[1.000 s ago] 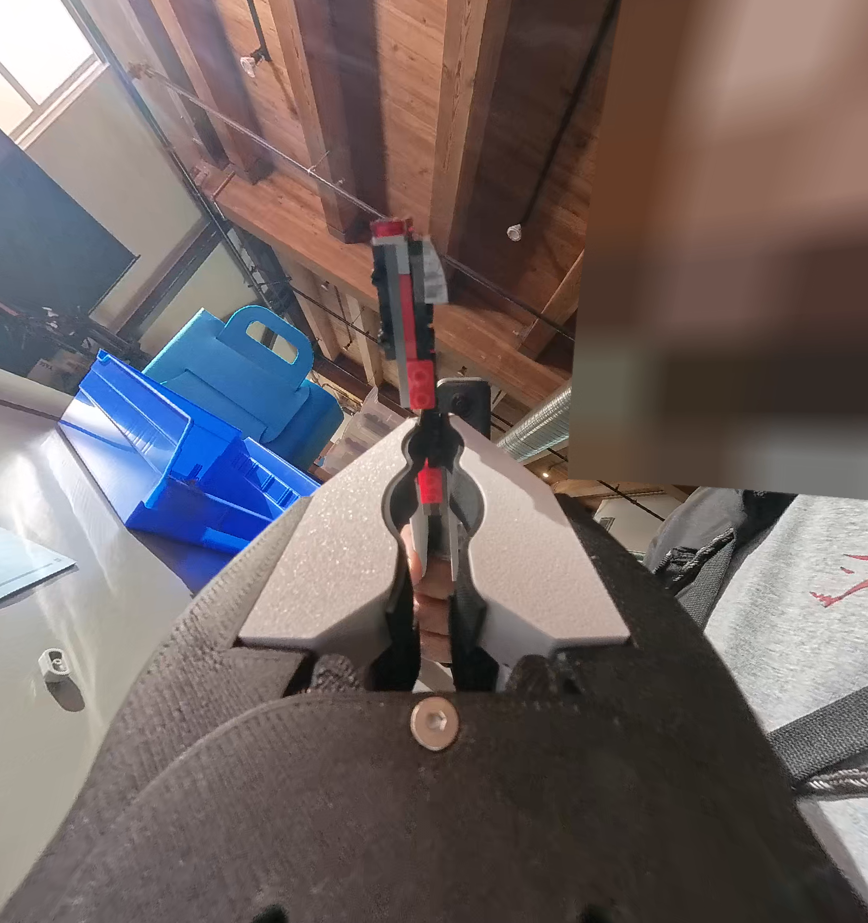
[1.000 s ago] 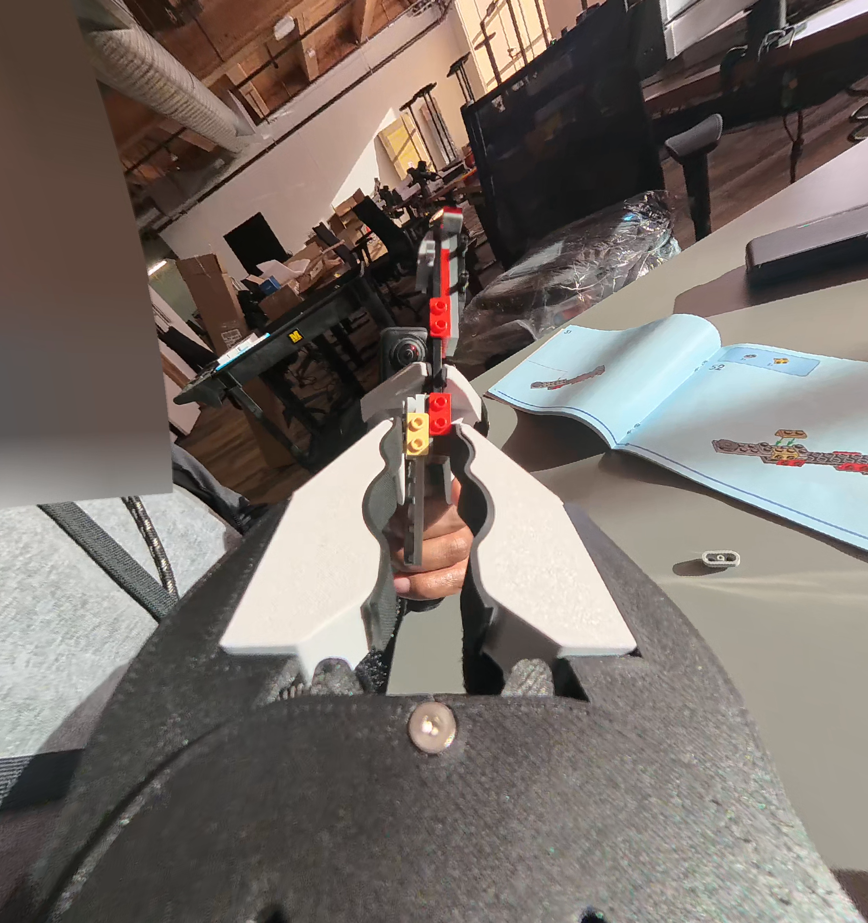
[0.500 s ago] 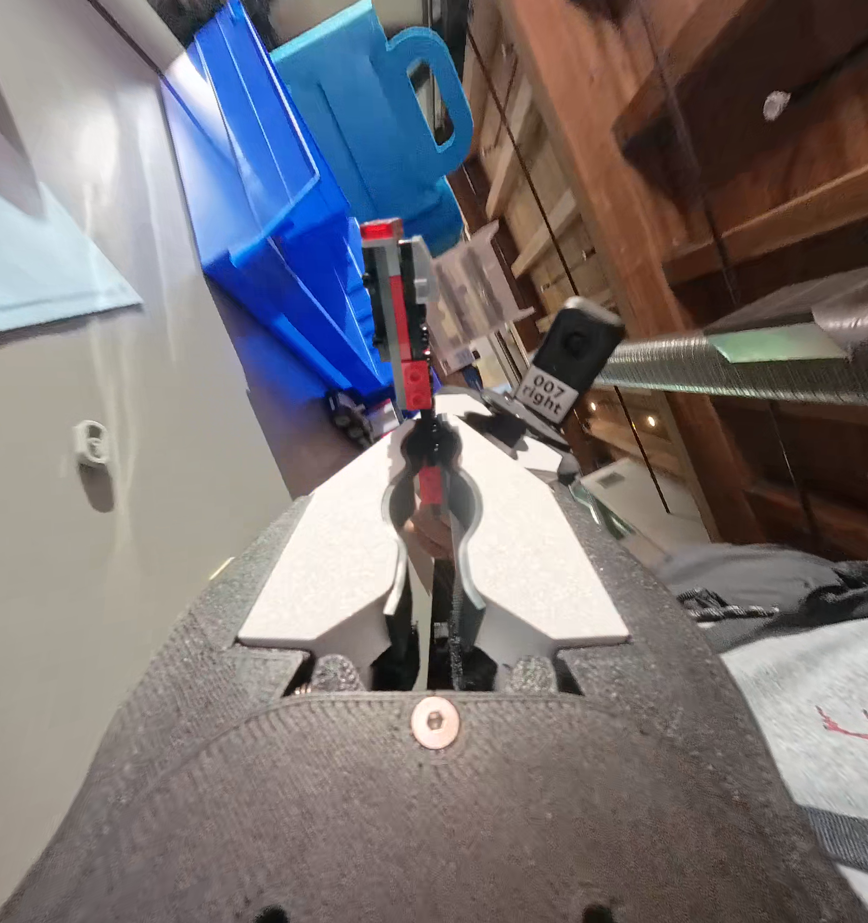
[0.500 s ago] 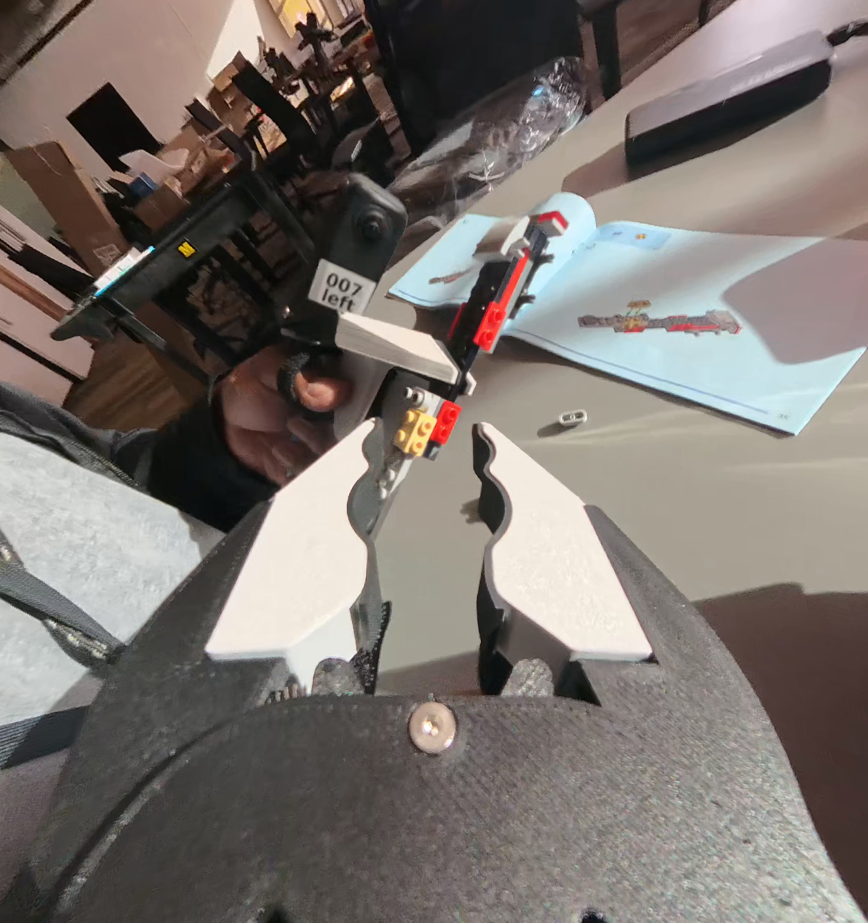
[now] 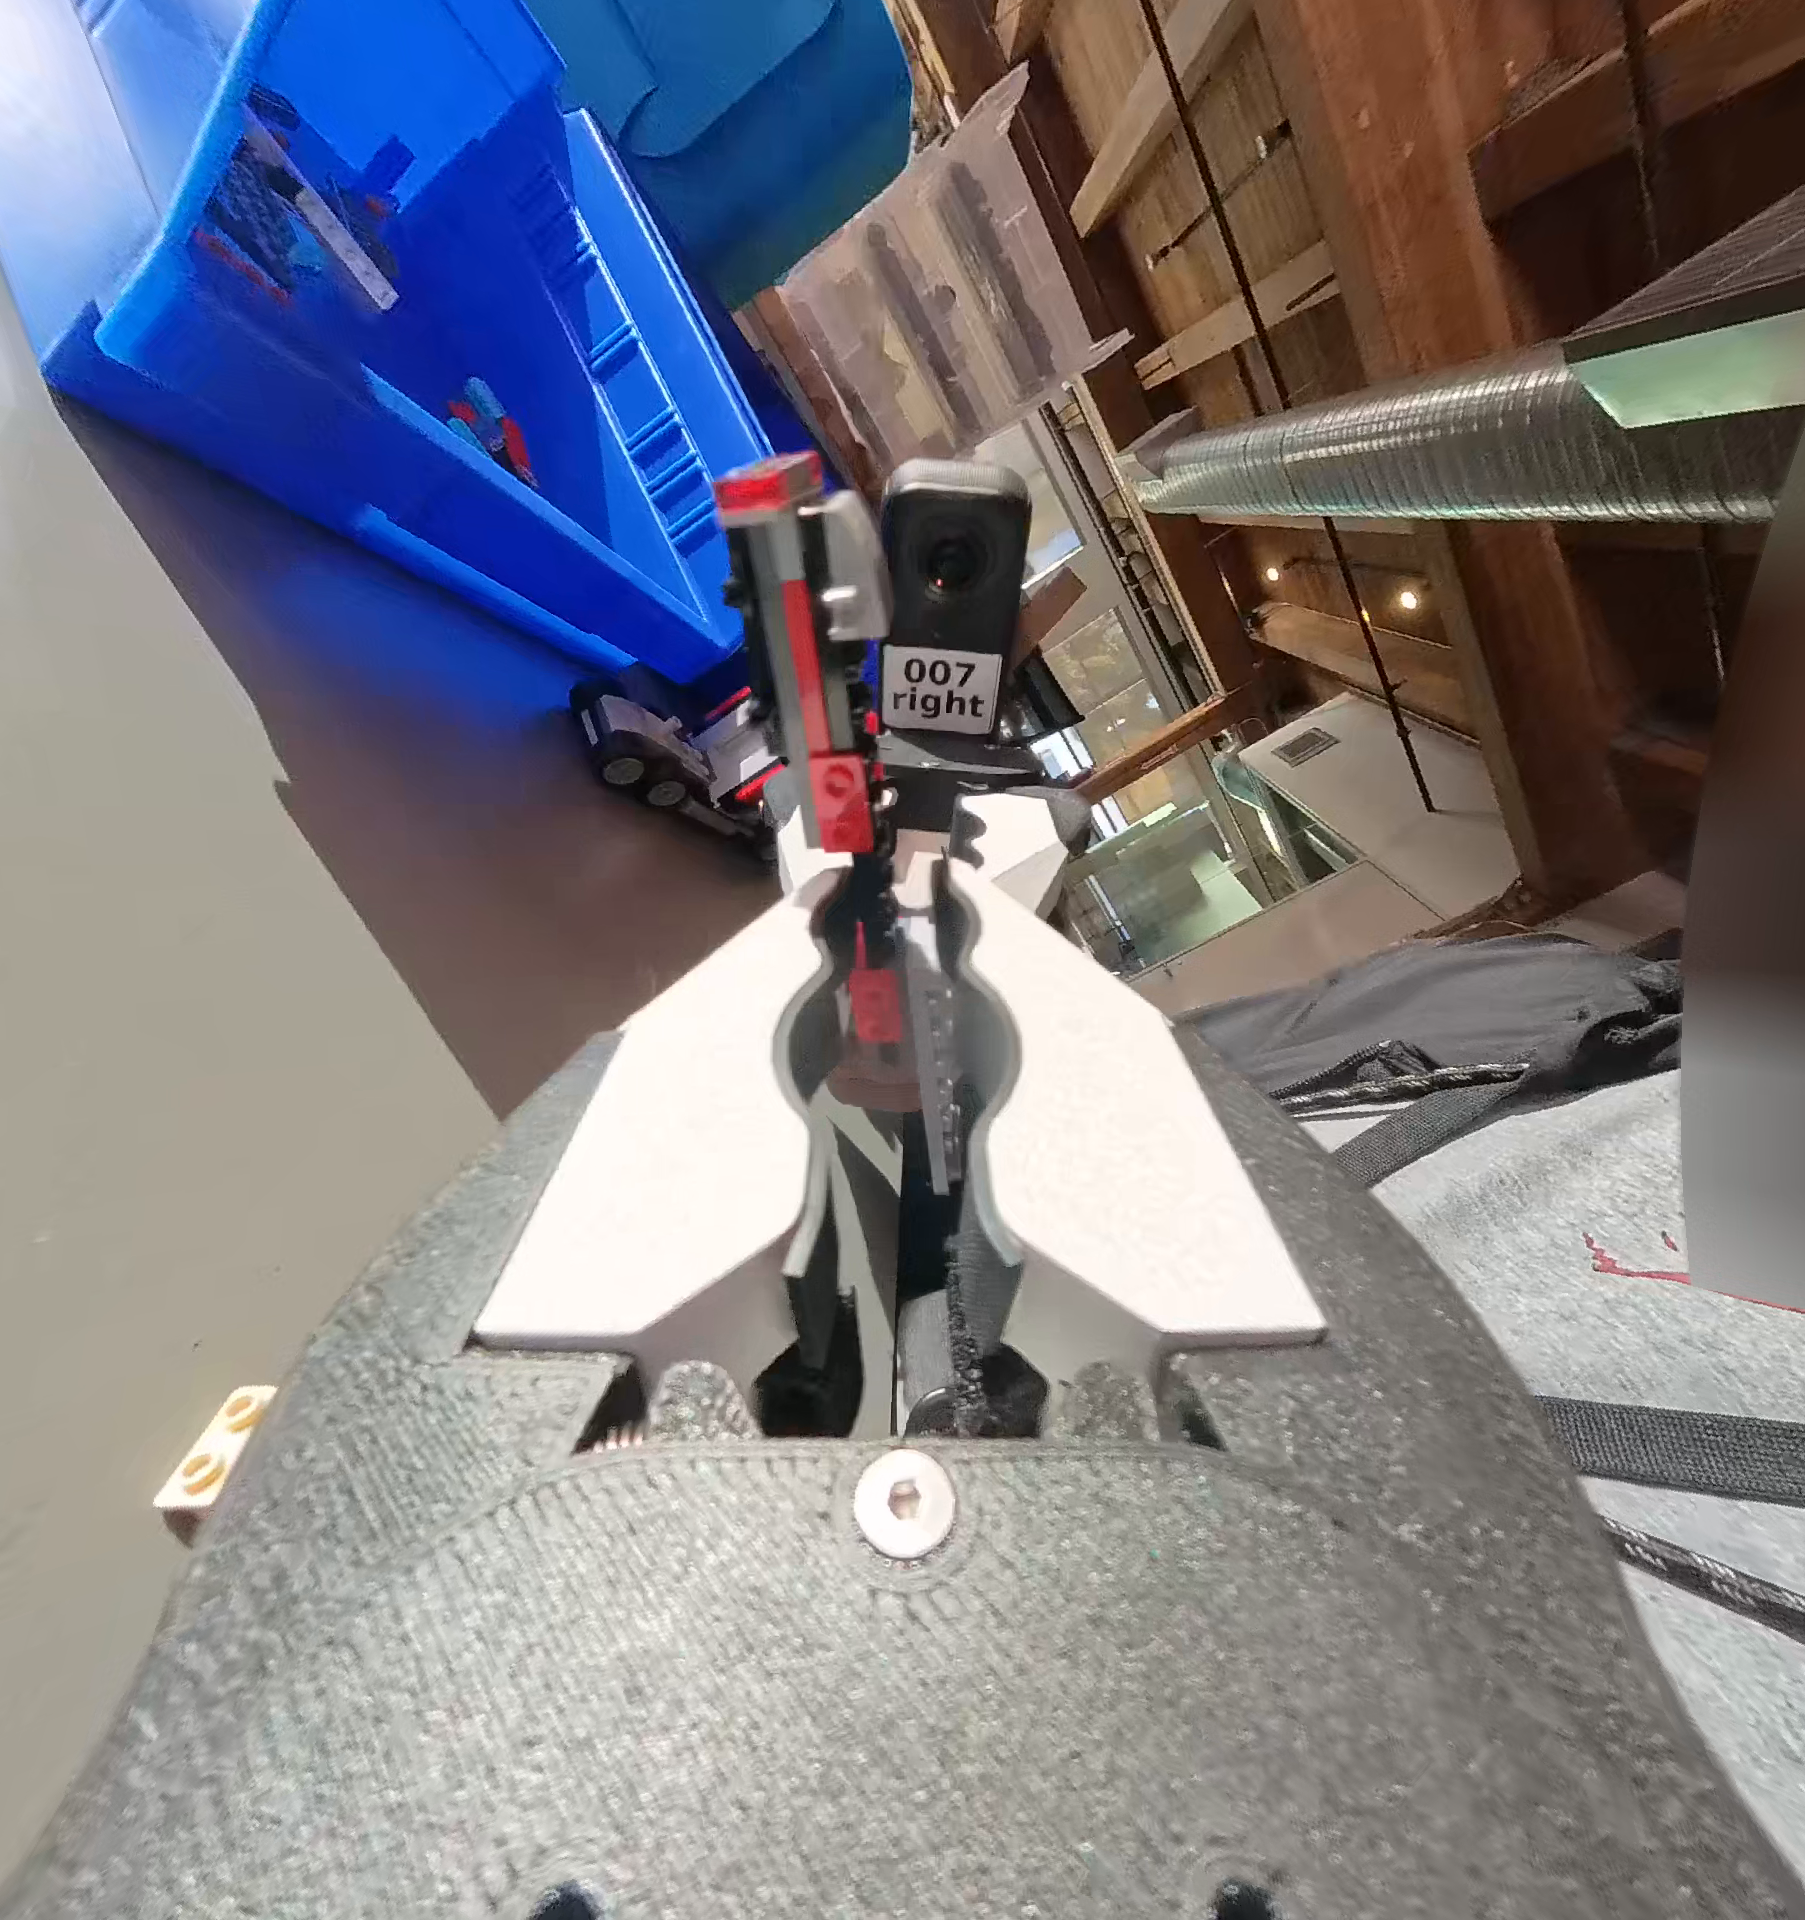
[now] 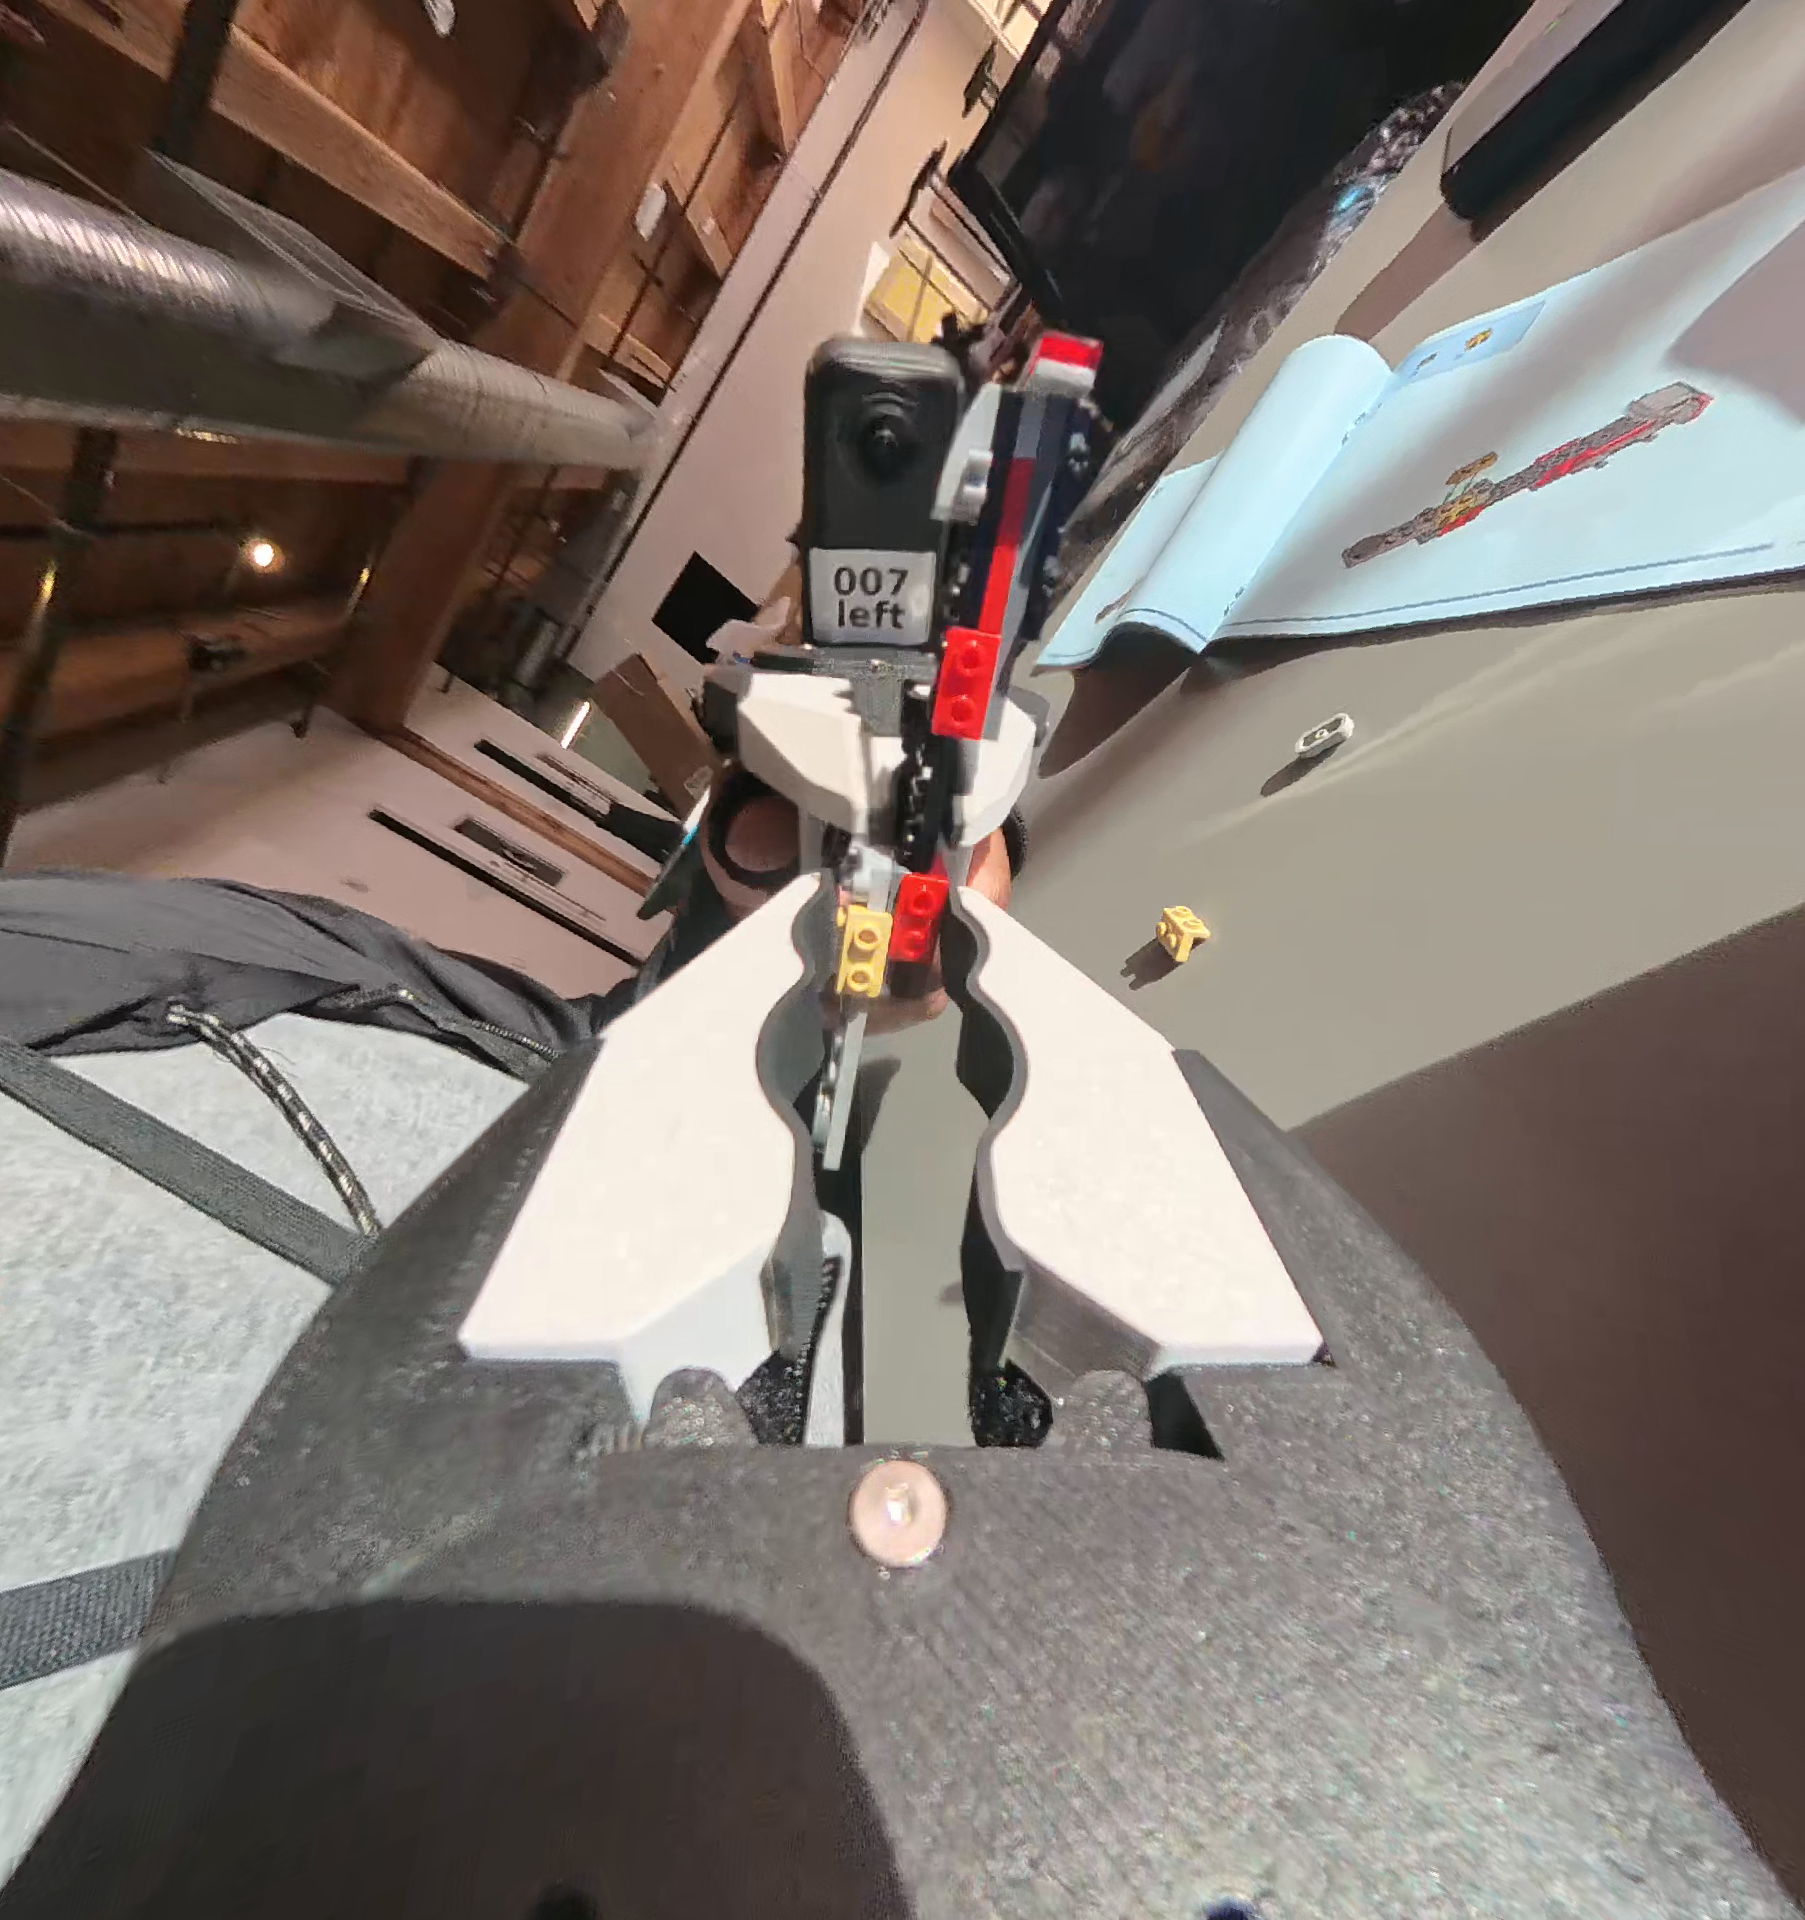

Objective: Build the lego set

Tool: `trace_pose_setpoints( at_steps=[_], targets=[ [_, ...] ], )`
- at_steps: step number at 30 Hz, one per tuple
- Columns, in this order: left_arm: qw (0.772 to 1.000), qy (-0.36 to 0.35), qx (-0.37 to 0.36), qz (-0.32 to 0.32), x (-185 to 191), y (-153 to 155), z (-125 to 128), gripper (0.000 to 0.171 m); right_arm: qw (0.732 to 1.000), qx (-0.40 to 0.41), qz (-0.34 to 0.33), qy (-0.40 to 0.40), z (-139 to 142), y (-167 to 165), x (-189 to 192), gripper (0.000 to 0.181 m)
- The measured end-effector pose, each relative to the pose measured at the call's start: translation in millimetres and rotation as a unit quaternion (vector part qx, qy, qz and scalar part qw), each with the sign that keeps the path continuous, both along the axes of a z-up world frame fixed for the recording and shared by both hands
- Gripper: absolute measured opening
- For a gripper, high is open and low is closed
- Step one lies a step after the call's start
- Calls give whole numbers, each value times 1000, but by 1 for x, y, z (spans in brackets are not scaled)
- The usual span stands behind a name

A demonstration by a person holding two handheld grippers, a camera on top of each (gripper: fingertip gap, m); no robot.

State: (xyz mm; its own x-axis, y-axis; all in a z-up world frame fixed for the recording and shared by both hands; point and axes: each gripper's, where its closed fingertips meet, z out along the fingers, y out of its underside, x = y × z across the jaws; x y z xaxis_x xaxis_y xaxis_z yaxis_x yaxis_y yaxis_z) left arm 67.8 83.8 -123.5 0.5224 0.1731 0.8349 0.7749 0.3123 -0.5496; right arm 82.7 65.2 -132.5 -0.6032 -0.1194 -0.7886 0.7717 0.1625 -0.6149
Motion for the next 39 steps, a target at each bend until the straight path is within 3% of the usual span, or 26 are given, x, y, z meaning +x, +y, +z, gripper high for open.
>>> trace_pose_setpoints(
  at_steps=[3, 7, 12, 15, 17, 25, 27, 30, 35, 39],
  targets=[
    [999, 16, -44, 25, -1, -15, -4, 36, 999, -10, -27, -20, -2, 4, -8, 20],
    [973, 78, -205, 67, 5, -53, -29, 39, 997, -17, -60, -41, -6, 10, -19, 20],
    [881, 138, -452, 27, 24, -82, -84, 36, 996, -17, -70, -50, -12, 11, -23, 20],
    [839, 165, -518, 0, 28, -88, -102, 32, 996, -14, -68, -51, -14, 10, -20, 20],
    [835, 159, -527, -5, 26, -88, -107, 30, 996, -11, -71, -45, -14, 10, -20, 20],
    [879, 118, -461, -38, 36, -56, -101, 21, 994, -9, -93, -47, -16, 14, -22, 20],
    [878, 130, -460, -38, 36, -55, -96, 19, 994, -11, -95, -48, -15, 16, -22, 20],
    [849, 204, -484, -63, 31, -60, -92, 19, 994, -13, -93, -46, -15, 19, -21, 20],
    [747, 370, -520, -186, 21, -69, -99, 24, 996, -15, -83, -38, -12, 24, -21, 20],
    [716, 418, -483, -281, 15, -69, -97, 27, 997, -20, -75, -29, -8, 29, -16, 20]
  ],
)
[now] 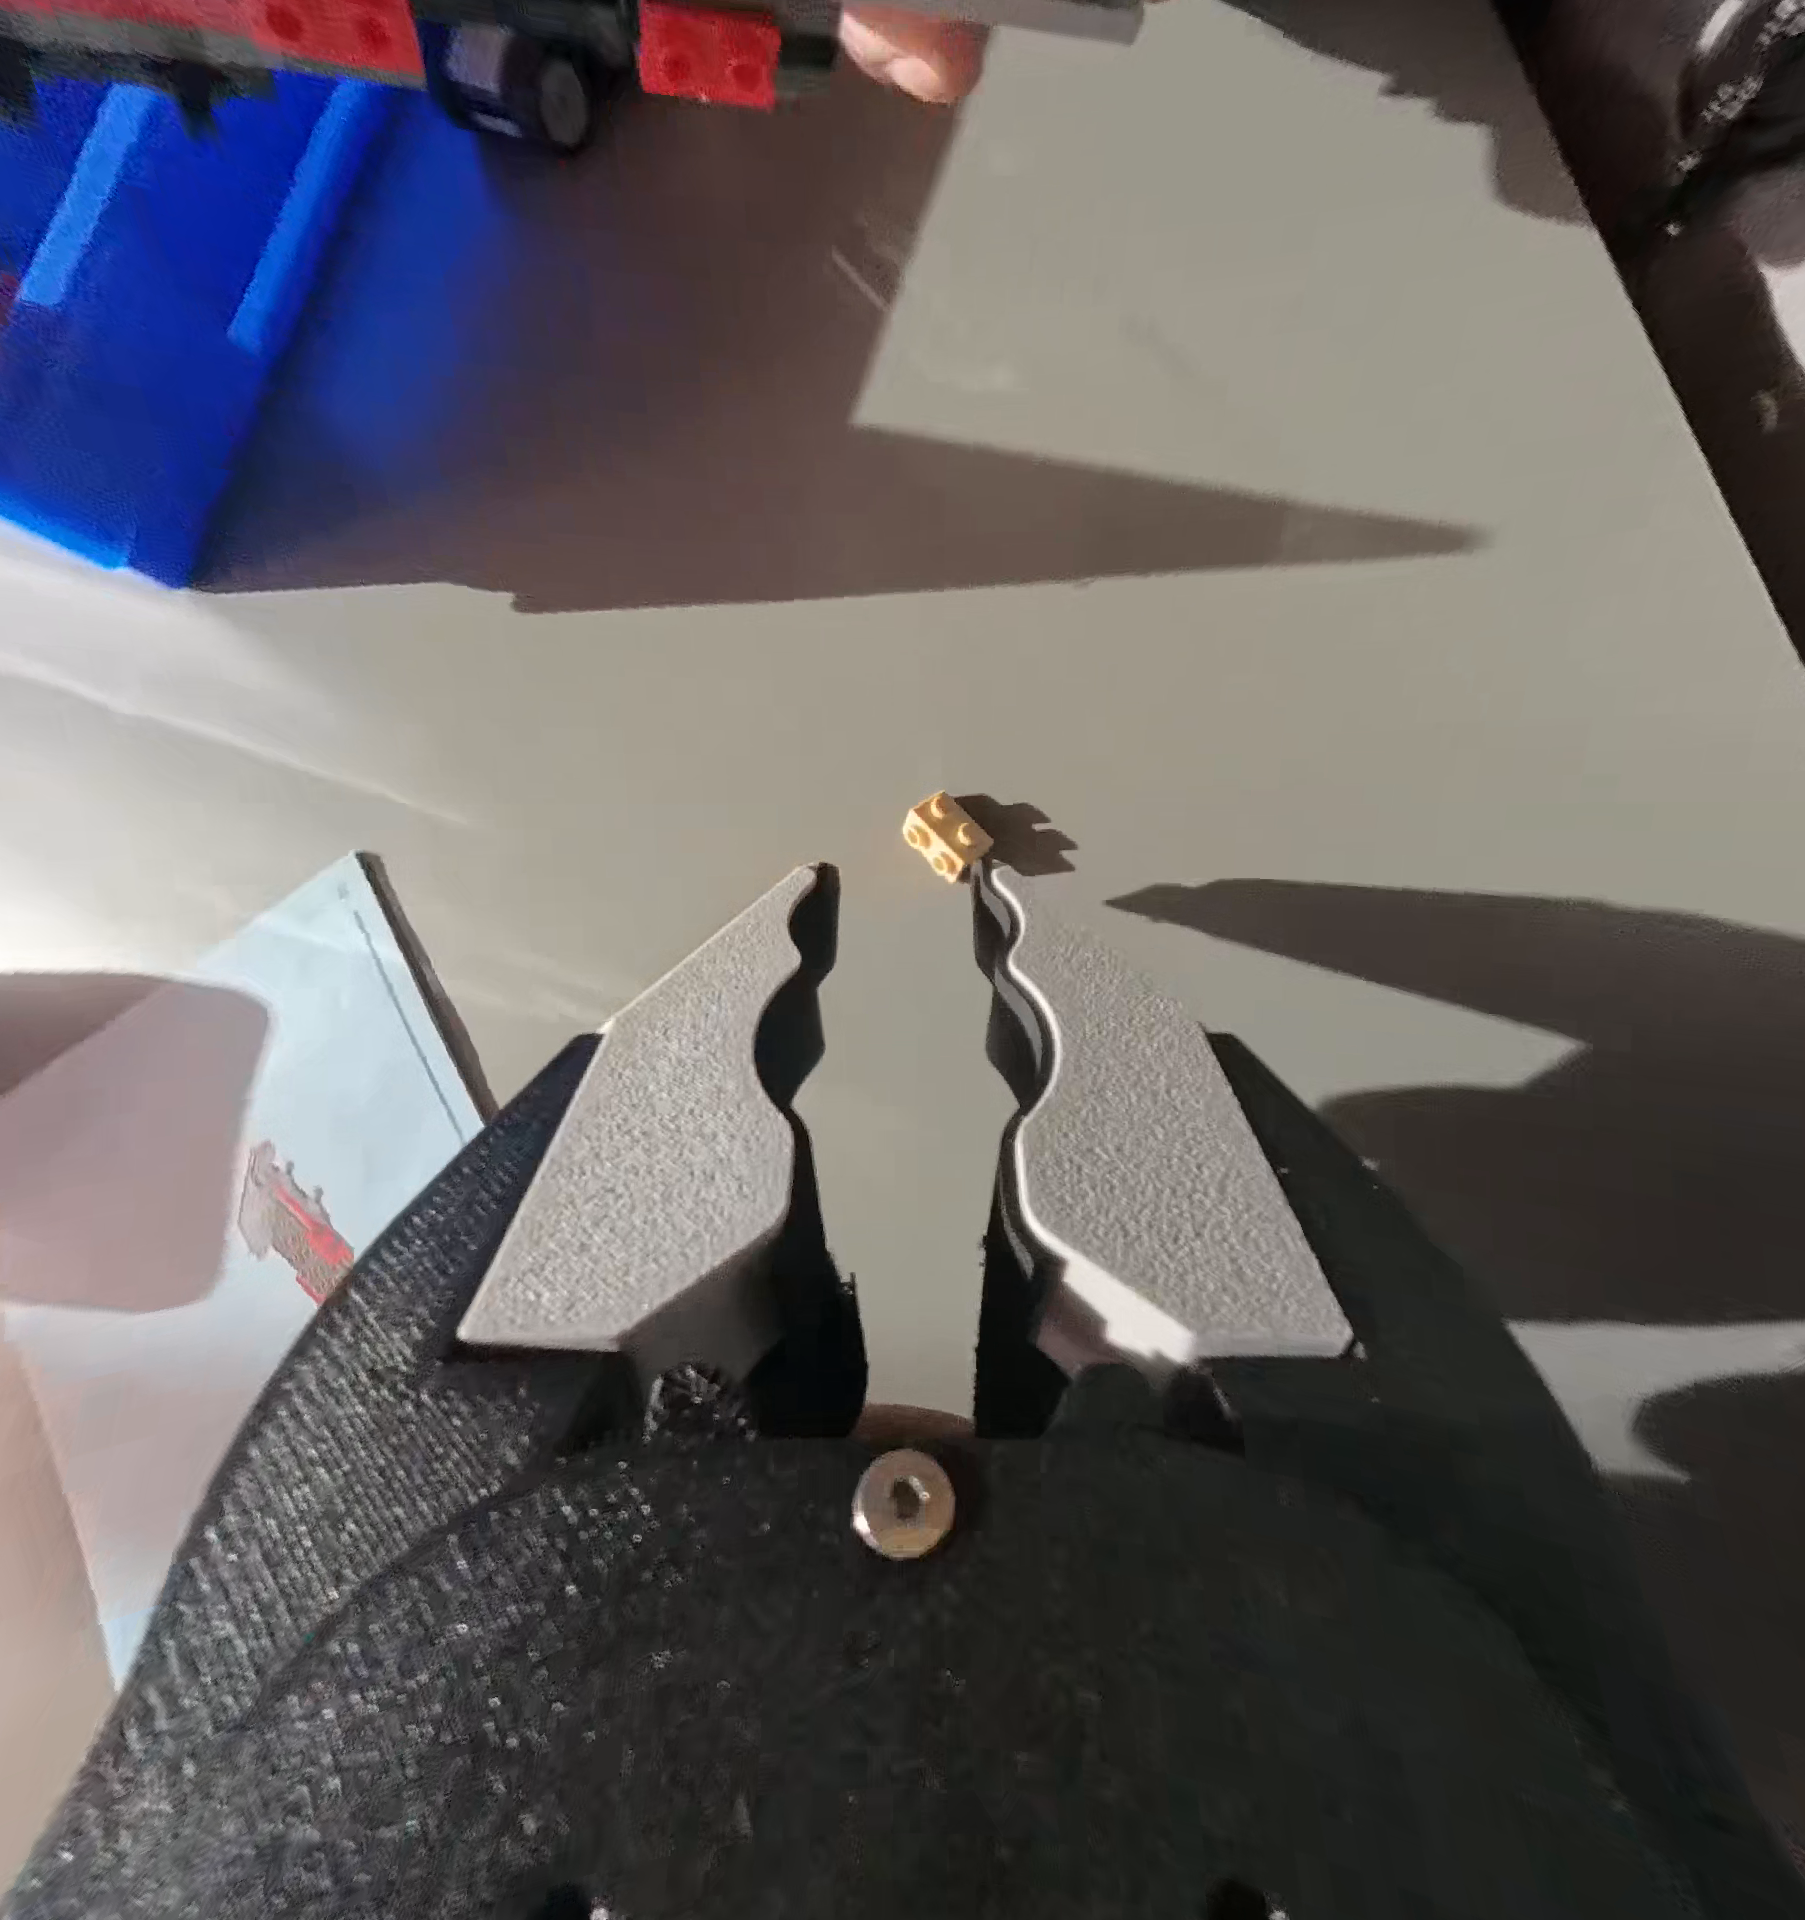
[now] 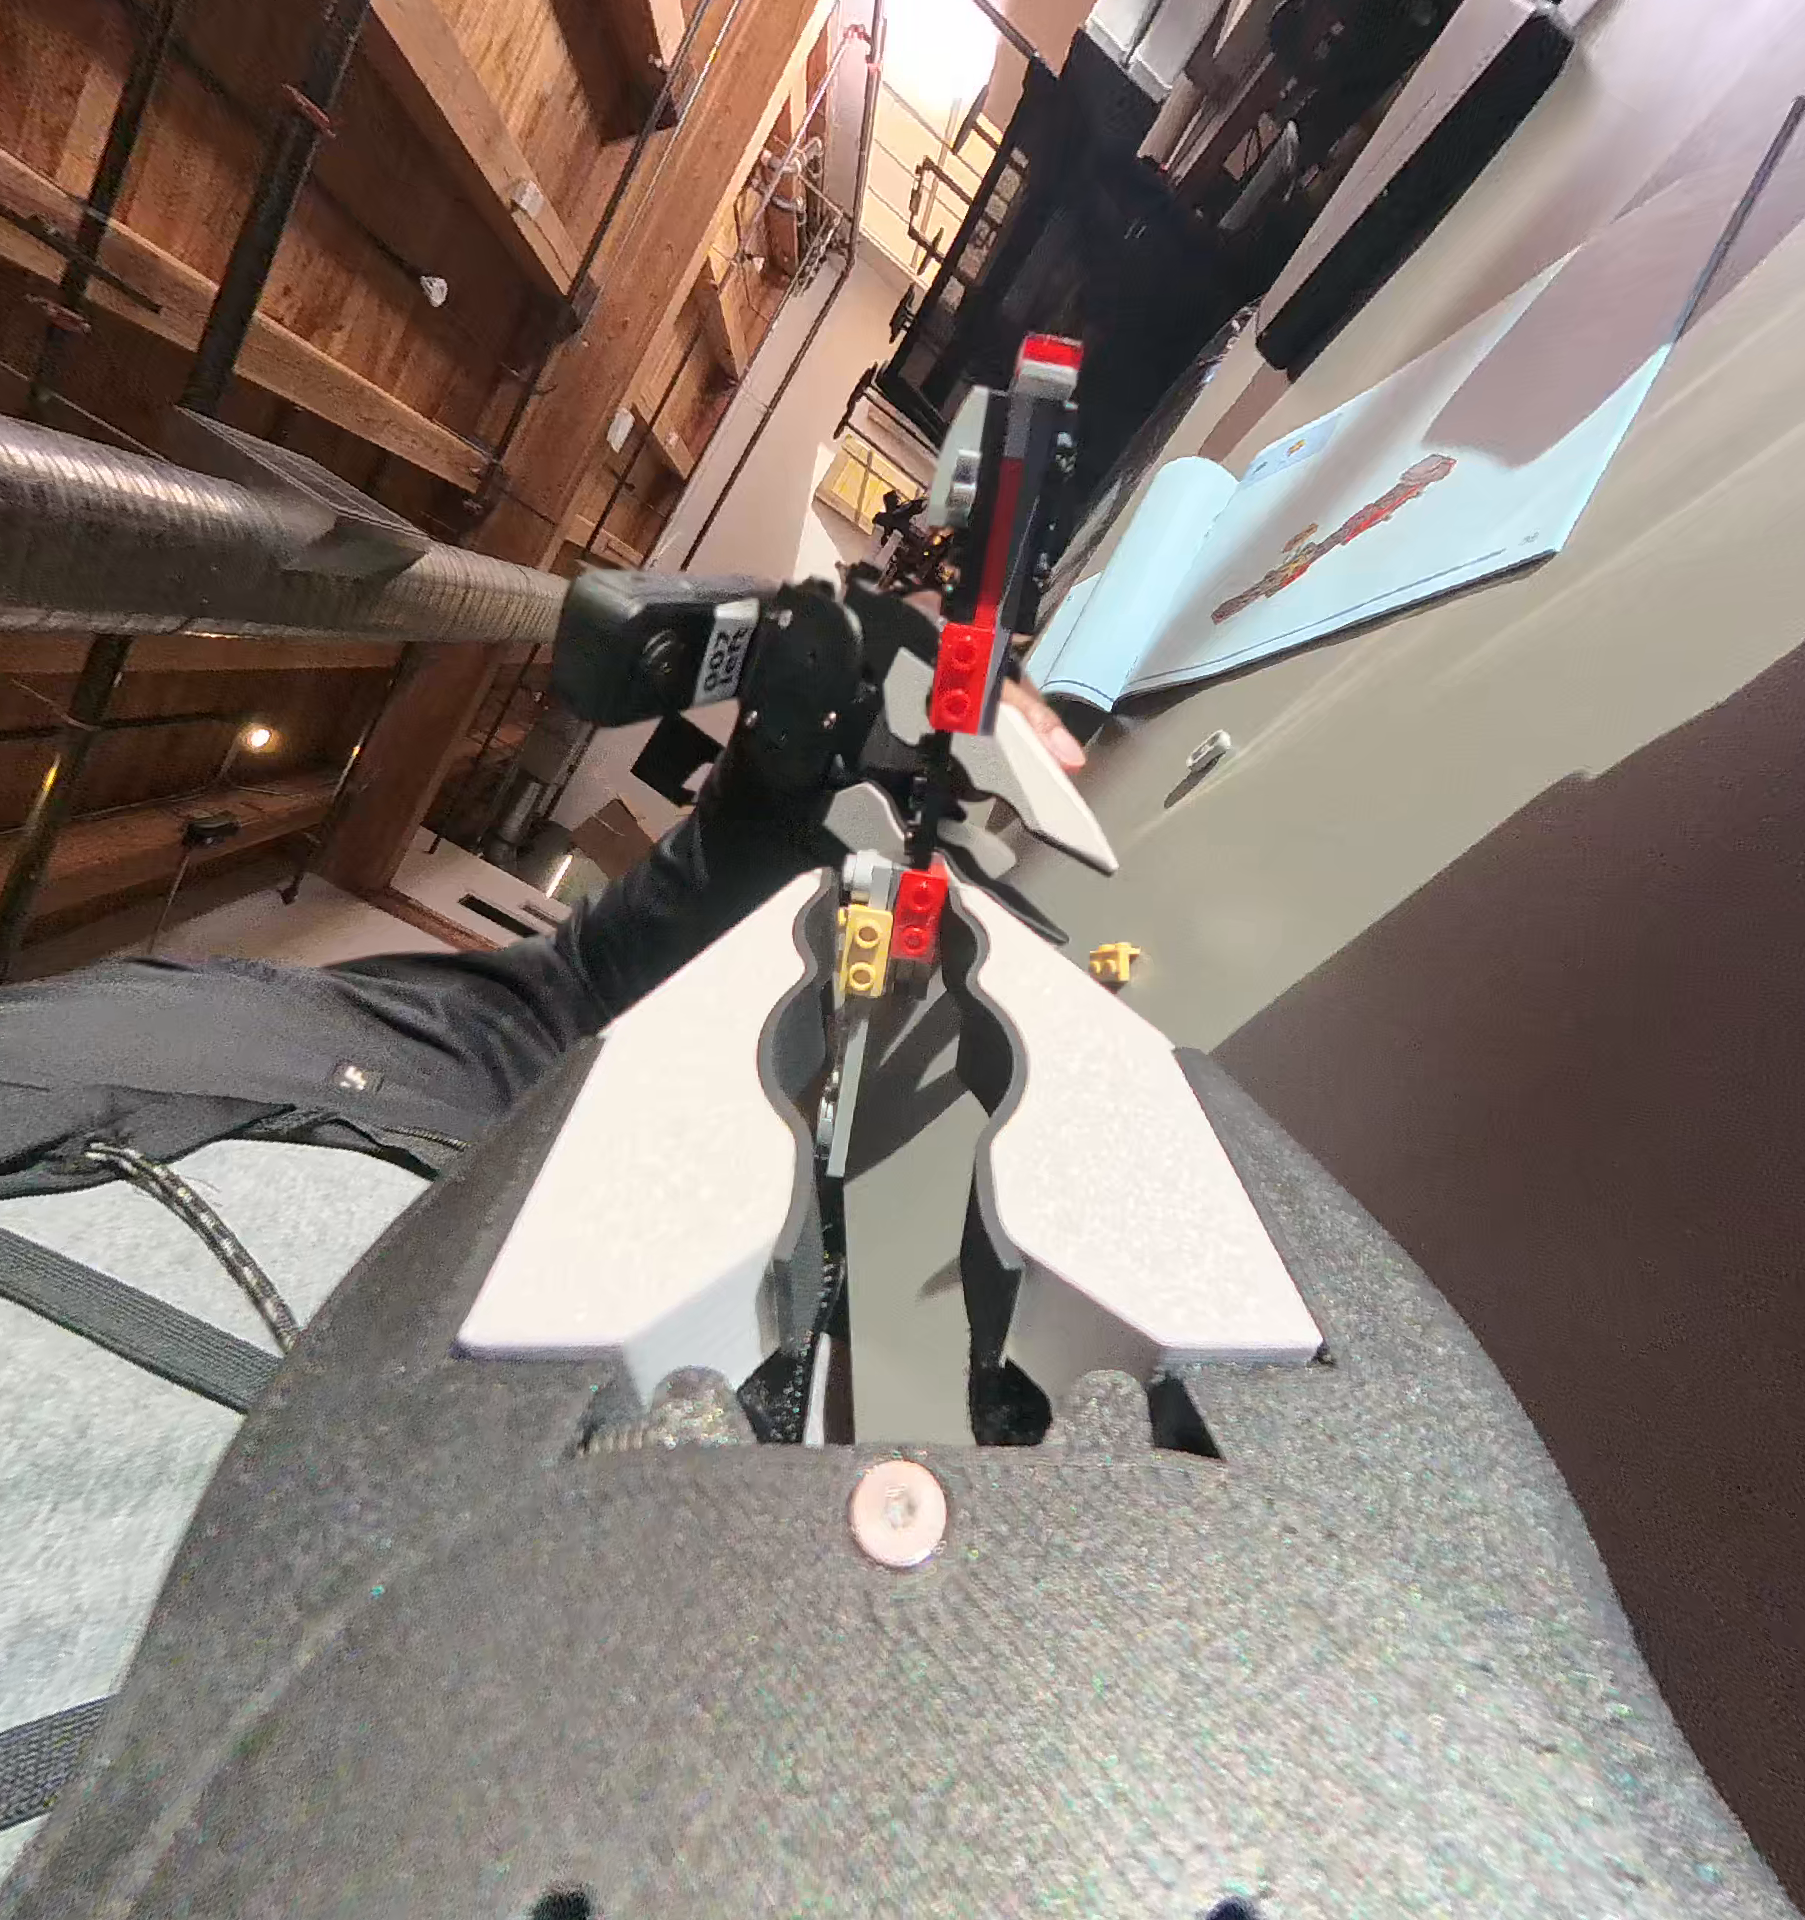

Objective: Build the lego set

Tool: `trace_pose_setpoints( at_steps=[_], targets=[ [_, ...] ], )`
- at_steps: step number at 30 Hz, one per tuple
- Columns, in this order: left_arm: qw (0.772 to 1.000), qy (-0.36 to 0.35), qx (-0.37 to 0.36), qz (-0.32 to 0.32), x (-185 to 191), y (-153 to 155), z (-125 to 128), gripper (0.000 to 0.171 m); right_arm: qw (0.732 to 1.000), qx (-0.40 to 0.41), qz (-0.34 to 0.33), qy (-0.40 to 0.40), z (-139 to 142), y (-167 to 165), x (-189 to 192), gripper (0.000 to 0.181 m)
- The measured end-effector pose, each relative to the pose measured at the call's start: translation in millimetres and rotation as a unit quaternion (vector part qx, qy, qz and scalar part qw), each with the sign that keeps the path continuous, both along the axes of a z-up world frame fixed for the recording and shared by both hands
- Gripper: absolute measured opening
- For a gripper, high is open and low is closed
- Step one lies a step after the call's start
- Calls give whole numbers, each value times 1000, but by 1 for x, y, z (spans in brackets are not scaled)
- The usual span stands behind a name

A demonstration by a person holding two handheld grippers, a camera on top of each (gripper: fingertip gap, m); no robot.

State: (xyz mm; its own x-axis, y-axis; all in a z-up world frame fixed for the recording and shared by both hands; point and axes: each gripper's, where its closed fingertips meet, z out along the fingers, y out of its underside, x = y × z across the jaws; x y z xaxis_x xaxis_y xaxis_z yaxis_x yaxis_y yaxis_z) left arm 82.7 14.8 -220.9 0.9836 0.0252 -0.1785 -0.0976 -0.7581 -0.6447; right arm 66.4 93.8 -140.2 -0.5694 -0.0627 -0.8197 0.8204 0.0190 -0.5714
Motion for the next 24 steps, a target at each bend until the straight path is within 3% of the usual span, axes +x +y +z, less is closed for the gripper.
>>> trace_pose_setpoints(
  at_steps=[8, 13, 17, 20, 24],
  targets=[
    [985, -63, -62, -147, 2, 4, -14, 33, 1000, -11, 0, -18, 0, 7, 1, 20],
    [978, -90, -48, -182, 10, 13, -15, 20, 999, -14, -12, -35, -3, 9, -5, 20],
    [983, -93, -20, -155, 12, 17, -13, 19, 999, -14, -28, -42, -5, 10, -11, 20],
    [992, -81, 25, -89, 6, 27, -1, 19, 997, -17, -49, -51, -6, 10, -16, 20],
    [986, -72, 147, 26, -7, 52, 43, 19, 994, -23, -81, -72, -8, 9, -20, 20]
  ],
)
